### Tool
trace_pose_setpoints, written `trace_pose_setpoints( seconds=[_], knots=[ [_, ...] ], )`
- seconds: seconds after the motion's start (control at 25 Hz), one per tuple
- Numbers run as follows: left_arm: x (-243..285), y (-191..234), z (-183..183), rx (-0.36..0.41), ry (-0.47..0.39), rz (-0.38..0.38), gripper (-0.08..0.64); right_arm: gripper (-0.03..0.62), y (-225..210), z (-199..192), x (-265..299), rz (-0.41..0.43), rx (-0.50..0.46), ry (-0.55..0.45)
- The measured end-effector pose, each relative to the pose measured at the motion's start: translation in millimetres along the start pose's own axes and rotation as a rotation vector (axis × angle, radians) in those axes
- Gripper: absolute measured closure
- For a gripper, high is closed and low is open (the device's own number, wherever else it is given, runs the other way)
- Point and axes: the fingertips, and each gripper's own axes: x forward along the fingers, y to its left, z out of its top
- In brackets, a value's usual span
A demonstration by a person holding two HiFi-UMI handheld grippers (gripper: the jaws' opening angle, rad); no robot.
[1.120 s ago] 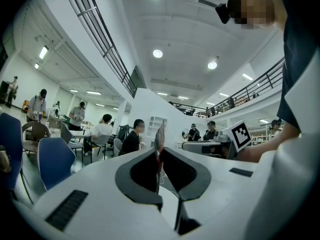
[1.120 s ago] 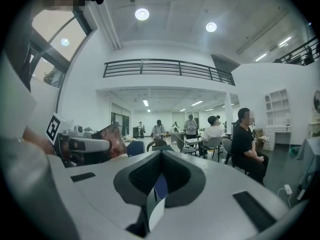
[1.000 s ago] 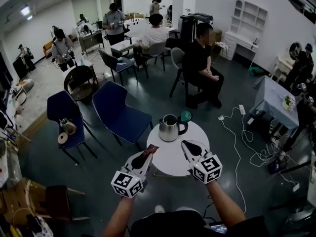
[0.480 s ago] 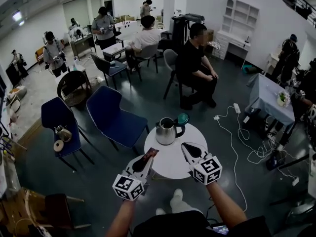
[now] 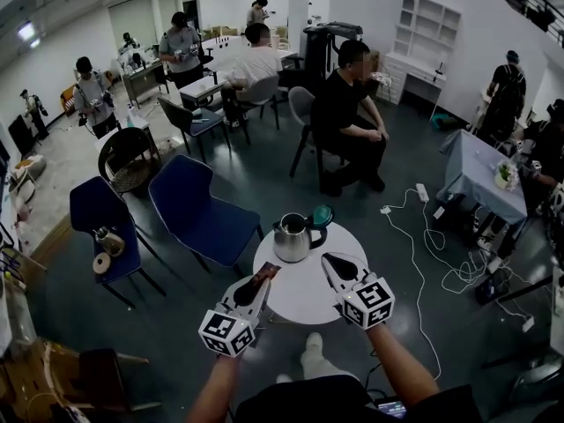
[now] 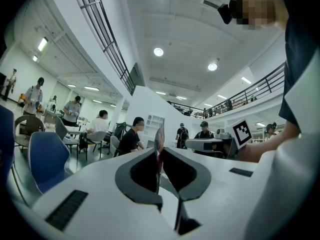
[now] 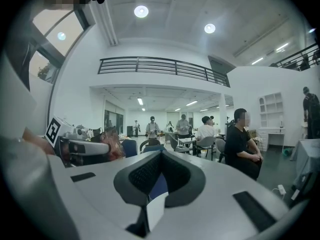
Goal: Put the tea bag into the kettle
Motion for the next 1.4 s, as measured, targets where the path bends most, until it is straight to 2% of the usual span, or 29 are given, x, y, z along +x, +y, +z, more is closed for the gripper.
trace_pose_setpoints(
  seconds=[0.44,0.64,1.16,1.4],
  knots=[
    [61,14,-2,0.002,0.015,0.035,0.522,0.577,-59,5,29,0.018,0.013,-0.009],
    [89,19,0,-0.022,0.013,0.048,0.522,0.577,-85,9,37,0.023,0.018,-0.021],
    [174,37,-8,0.026,0.060,0.070,0.522,0.577,-167,3,65,0.033,0.045,-0.028],
    [202,52,-14,0.043,0.081,0.082,0.522,0.576,-188,-2,73,0.039,0.045,-0.028]
  ],
)
